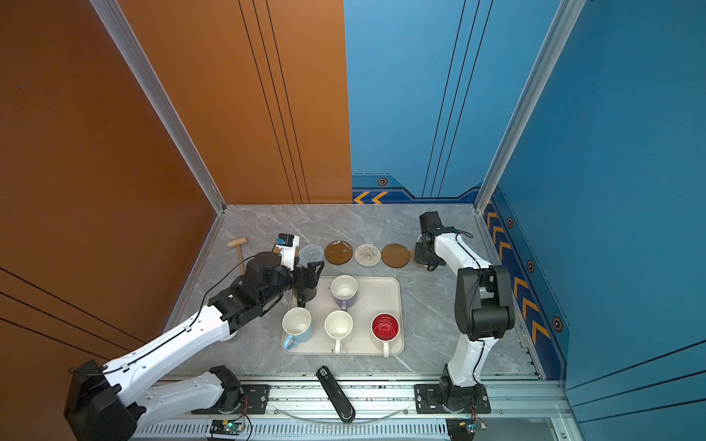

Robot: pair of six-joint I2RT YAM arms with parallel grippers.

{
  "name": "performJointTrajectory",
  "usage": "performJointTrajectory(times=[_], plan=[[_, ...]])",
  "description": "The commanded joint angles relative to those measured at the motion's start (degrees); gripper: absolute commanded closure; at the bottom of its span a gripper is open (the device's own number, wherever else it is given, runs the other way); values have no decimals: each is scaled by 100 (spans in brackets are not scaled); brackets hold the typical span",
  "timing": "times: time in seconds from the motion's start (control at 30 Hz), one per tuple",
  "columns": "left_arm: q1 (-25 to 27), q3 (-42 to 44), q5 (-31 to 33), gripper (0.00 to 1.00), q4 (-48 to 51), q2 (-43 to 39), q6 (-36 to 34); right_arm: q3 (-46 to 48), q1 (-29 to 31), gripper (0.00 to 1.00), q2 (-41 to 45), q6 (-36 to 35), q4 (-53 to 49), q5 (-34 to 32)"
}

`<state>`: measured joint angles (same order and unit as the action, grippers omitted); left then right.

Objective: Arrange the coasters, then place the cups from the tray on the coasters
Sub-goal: 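Lower the speckled mug onto the paw coaster and open the right gripper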

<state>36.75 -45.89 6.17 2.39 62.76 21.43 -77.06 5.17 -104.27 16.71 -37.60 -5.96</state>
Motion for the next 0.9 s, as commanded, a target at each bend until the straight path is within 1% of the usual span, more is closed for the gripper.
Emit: performJointTrajectory(times=[0.0,0.07,0.17,0.3,0.4,0.43,0.47,0.6,0.7,0.87], plan=[[-37,-131,120,8,67,8,54,-13,-42,80,-55,113,328,16],[-38,-124,129,8,72,-1,54,-2,-38,75,-34,121,333,16],[-37,-122,129,8,79,-18,54,-2,-42,72,-11,122,332,1],[-37,-111,136,8,85,-17,45,12,-40,71,18,131,324,-2],[-45,-112,138,8,87,-13,45,53,-34,62,101,157,324,-2],[-37,-113,138,8,88,-28,41,68,-34,56,146,159,324,-18],[-38,-98,134,8,86,-27,45,93,-34,51,208,167,324,-49],[-41,-91,138,8,108,-53,33,214,-34,39,520,192,324,-107],[-37,-58,138,8,97,-90,35,326,-16,34,810,225,291,-141],[-32,-51,111,8,201,-200,12,550,108,31,1413,288,163,-219]])
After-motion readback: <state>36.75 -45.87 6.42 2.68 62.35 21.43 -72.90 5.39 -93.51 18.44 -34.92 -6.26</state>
